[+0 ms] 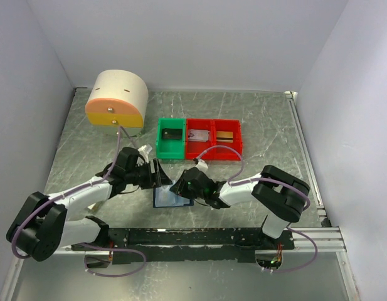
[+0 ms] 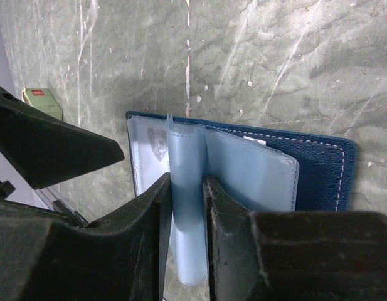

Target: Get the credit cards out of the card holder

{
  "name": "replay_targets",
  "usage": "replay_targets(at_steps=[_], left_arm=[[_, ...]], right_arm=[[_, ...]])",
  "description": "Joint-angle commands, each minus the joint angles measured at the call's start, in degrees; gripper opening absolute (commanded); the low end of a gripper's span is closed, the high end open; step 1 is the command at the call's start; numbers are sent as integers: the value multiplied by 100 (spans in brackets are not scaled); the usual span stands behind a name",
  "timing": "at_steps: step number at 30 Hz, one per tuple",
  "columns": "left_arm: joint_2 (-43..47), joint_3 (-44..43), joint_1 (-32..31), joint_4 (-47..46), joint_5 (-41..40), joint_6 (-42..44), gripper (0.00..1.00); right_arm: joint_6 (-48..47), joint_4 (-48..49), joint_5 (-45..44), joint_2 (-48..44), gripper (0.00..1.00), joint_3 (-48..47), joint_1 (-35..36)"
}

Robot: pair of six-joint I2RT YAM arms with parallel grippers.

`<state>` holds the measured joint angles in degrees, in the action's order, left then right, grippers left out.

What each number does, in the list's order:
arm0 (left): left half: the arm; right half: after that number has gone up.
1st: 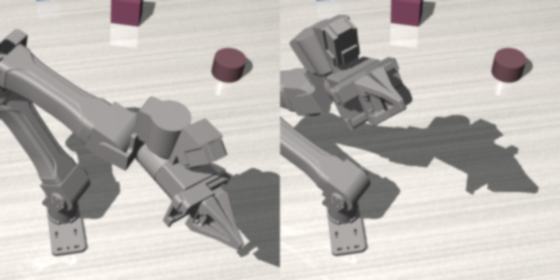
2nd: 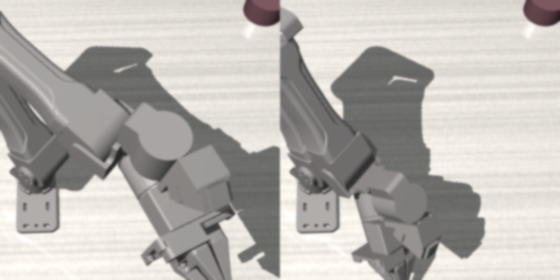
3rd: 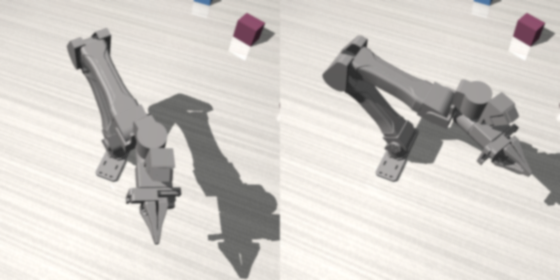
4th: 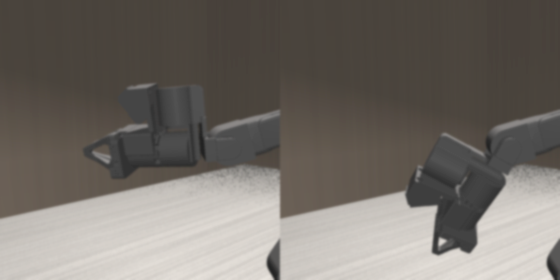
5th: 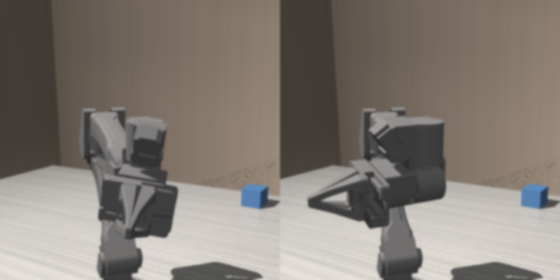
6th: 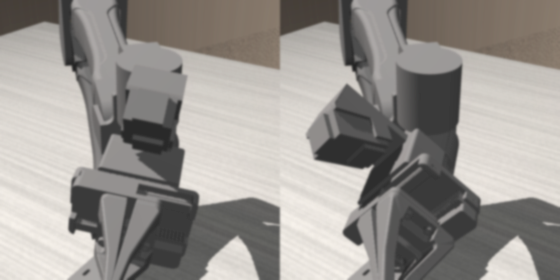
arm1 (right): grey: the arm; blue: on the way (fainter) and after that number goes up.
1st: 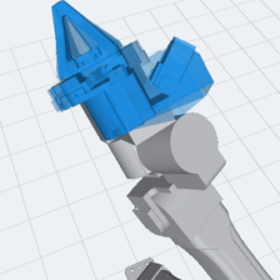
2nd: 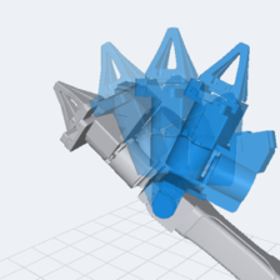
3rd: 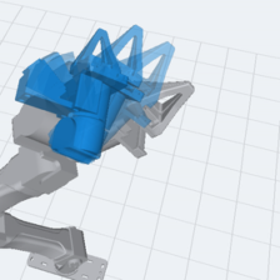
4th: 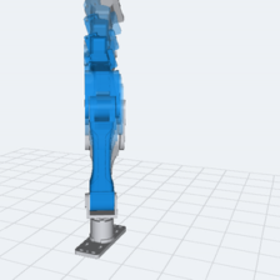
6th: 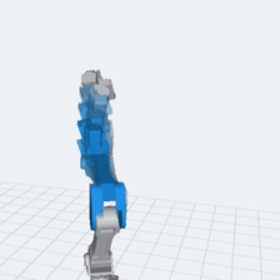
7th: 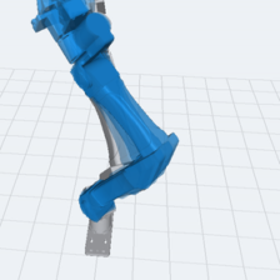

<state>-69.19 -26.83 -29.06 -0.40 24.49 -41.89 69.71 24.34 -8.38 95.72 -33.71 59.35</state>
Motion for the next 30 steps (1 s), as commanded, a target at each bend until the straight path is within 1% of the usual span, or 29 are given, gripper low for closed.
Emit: replay_targets(at_steps=[1,3,8,12,14,18,19,24,27,30], left_arm=[[-29,231,-70,-765,245,-187,80],[-88,290,-82,-891,346,-169,80],[-148,341,-109,-448,-187,-161,78],[-50,581,-126,-642,-237,-300,75],[-150,565,-120,-595,-280,-294,72],[-319,514,-188,-676,-197,-314,59],[-326,518,-221,-693,-207,-307,57],[-435,352,-331,-412,-338,-66,52],[-595,320,-382,-517,-171,-8,52],[-697,328,-460,-663,-93,-38,50]], right_arm=[[-30,-499,-73,138,26,176,-45],[-13,-421,-32,153,26,201,-52],[76,-234,21,133,26,314,-71],[149,-58,89,101,27,456,-121],[192,121,150,79,27,551,-157],[289,440,299,108,28,699,-213],[307,507,347,131,28,742,-239],[538,998,492,202,30,980,-307],[642,1156,478,172,31,1111,-344],[644,1091,460,156,32,1124,-361]])
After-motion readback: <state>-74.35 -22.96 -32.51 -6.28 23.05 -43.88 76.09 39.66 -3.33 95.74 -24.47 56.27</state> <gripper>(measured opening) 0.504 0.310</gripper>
